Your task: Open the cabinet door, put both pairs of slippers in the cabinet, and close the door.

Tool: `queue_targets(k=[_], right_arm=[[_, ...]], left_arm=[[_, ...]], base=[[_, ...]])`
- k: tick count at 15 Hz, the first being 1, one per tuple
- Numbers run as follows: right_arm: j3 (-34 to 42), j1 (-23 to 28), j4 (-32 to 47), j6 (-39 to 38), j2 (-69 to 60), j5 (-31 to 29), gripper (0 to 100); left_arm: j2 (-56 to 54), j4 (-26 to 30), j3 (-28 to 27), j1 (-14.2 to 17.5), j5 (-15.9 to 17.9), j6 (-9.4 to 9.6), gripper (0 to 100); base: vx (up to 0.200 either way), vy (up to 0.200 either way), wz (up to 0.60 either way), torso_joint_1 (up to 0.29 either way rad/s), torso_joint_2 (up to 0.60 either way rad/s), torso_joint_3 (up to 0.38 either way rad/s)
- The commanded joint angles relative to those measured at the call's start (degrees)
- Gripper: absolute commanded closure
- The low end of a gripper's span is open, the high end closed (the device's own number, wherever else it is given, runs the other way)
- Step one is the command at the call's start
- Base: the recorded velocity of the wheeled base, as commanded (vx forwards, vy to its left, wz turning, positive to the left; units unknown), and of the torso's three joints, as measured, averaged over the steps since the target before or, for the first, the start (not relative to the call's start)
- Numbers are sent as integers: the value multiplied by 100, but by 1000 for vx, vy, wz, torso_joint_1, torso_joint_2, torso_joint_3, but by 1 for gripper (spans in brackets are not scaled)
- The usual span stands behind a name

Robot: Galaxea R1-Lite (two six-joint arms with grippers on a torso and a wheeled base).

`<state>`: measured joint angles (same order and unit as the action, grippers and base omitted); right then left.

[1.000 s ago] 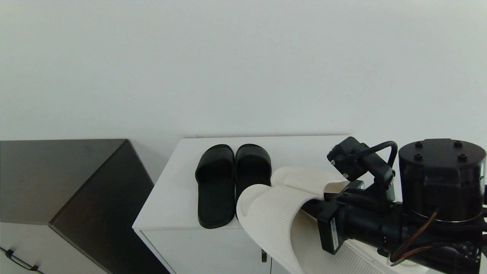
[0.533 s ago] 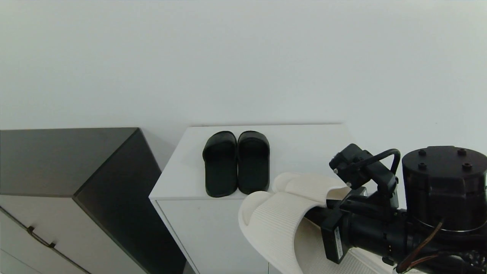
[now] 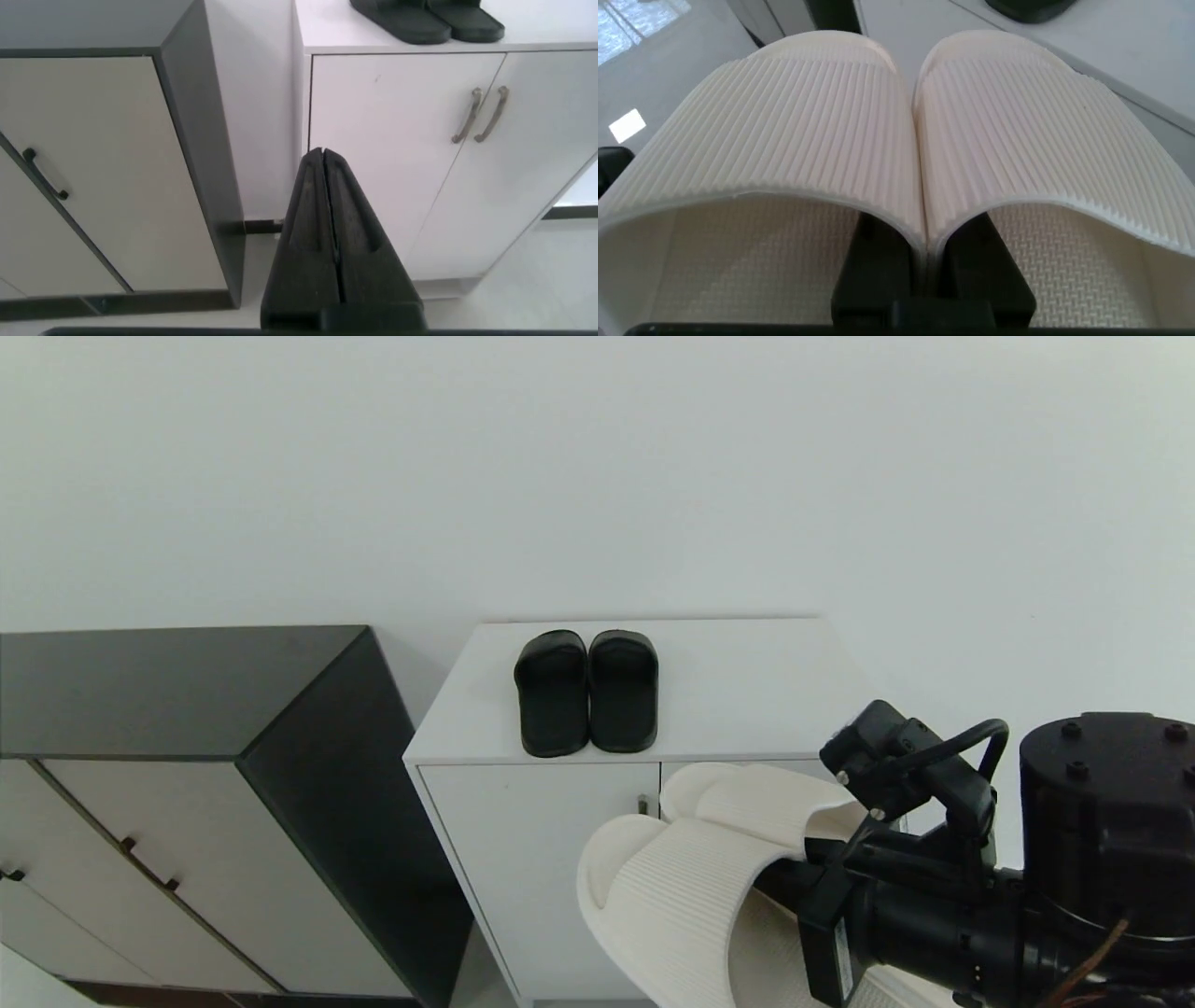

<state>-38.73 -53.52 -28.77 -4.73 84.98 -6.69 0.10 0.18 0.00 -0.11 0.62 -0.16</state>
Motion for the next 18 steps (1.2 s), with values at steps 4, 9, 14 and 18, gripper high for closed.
queue_targets(k=[4, 9, 14, 18], right_arm=[[23, 8, 3, 7, 27, -7, 100], [23, 8, 3, 7, 36, -7, 100], [67, 8, 3, -2, 54, 1, 100], [94, 8, -67, 7, 212, -7, 100]], left_arm=[[-1, -1, 0, 2, -1, -2, 100], [-1, -1, 0, 2, 8, -2, 100], [-1, -1, 0, 2, -1, -2, 100], [-1, -1, 0, 2, -9, -19, 100]], base=[[0, 0, 0, 0, 0, 0], [0, 0, 0, -53, 116, 61], [0, 0, 0, -201, 477, 270], [0, 0, 0, -229, 544, 321]])
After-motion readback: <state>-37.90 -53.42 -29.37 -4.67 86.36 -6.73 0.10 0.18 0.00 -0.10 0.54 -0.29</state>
